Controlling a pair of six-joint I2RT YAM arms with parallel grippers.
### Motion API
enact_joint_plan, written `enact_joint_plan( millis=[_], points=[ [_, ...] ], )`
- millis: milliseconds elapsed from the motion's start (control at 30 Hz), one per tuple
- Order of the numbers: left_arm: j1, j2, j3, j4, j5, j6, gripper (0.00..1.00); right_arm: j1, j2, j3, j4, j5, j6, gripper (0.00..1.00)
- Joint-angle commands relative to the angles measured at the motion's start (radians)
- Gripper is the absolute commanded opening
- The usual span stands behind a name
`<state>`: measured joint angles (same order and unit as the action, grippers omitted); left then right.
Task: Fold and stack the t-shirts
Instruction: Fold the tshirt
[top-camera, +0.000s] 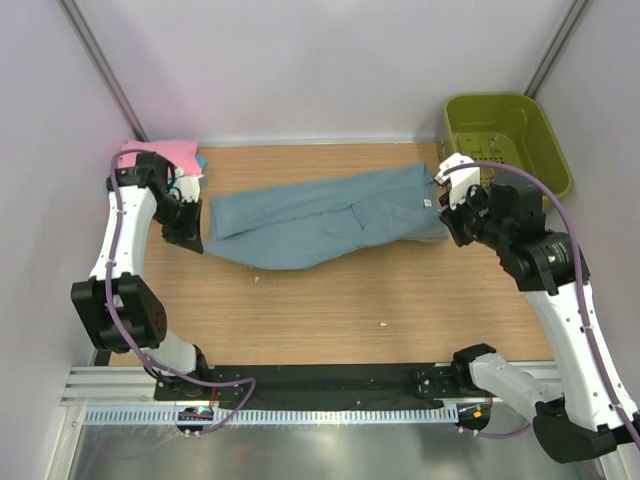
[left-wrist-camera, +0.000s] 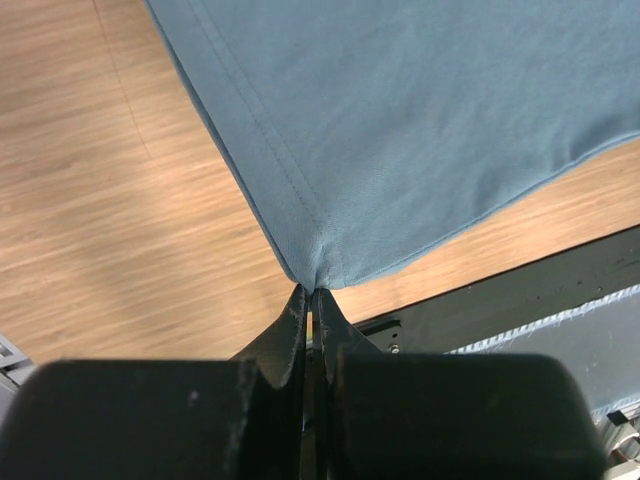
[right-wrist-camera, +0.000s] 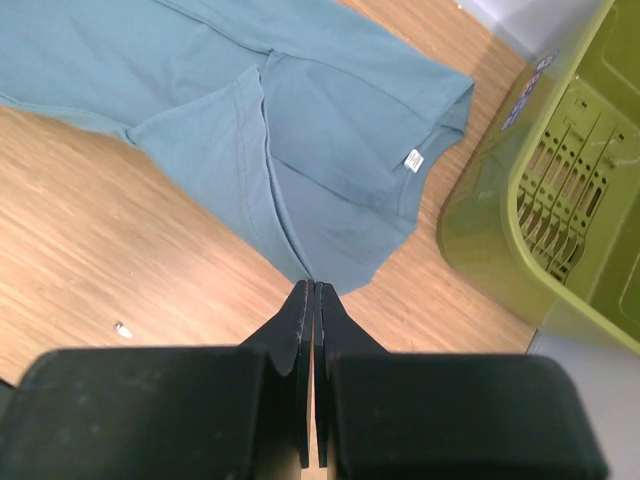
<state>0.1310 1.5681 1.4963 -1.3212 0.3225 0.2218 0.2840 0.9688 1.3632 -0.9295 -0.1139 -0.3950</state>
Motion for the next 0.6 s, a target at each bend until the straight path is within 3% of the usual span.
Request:
enact_joint_plan(
  millis=[0,567],
  points=[
    [0.004,-0.066,-0.019,-0.085,0.000,0.027,0.00,-0.002,-0.035,0.024,-0.054,0.020,0.033,0.01],
    [0.055,-0.143,-0.045,-0.161,-0.039,0.048,0.00,0.000,-0.143,0.050,-0.193,-0.033,0.021,0.01]
  ],
)
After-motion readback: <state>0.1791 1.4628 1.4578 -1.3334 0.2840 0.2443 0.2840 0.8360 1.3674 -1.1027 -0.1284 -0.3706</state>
